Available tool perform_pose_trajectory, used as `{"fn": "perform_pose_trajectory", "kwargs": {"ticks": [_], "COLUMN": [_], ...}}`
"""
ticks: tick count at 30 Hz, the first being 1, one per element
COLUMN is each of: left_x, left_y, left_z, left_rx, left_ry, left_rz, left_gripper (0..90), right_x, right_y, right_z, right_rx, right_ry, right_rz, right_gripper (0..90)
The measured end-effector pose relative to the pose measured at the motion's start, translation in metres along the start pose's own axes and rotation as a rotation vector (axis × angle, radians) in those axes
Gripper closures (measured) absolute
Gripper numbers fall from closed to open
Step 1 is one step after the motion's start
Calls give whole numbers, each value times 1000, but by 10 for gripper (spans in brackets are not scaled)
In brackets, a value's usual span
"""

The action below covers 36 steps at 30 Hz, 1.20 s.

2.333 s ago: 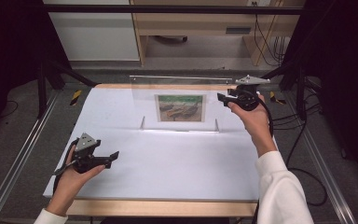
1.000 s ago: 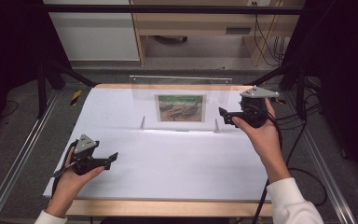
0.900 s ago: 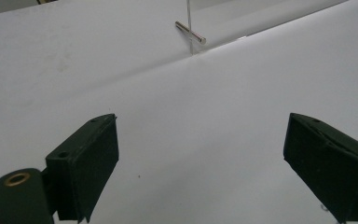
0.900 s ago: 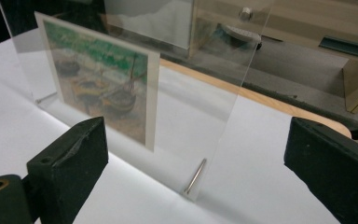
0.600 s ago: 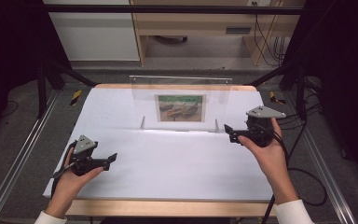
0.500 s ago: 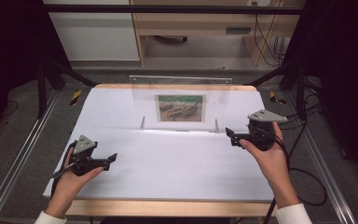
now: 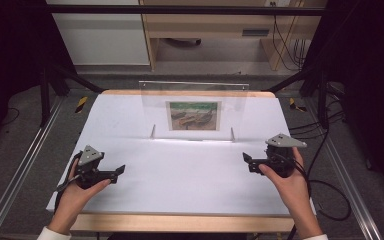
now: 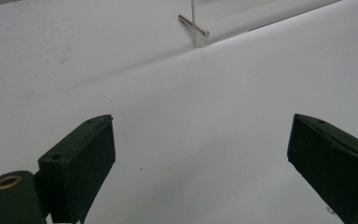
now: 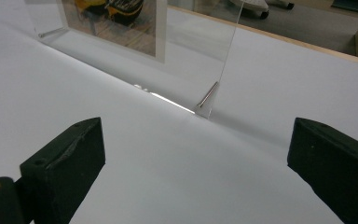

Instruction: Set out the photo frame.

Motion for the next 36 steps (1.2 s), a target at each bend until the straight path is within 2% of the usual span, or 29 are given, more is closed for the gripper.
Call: {"fn": "perform_pose_trajectory", "kwargs": {"ticks": [21,30,33,36], "left_x": [-1,-3,-5,-6], "left_y": [-1,-4,-6,-7], "left_z": [1,2,3,3], "left_rx": [-10,-26,-39,-40], "left_ry": [8,17,24,28], "left_rz": [-4,-1,2,5], "left_gripper": [75,75,74,73], "right_x": [-15,-26,-26,-26], "right_y": [6,11,12,10], "right_z": [44,69,73,74], "right_rx": [-38,-53,-39,-51], "right_ry": [58,120,130,134], "right_rz": [-3,-9,3,12], "right_gripper": [55,64,65,65]}}
Point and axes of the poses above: each handheld gripper's, and its own axes: x roughly backward along the jaws, z roughly out of its underside, y roughly to its left, the point moved 2 cm from there along -x, roughly forward along the jaws, and after that the axes turned 5 degrees about x, right-handed, at the moved point
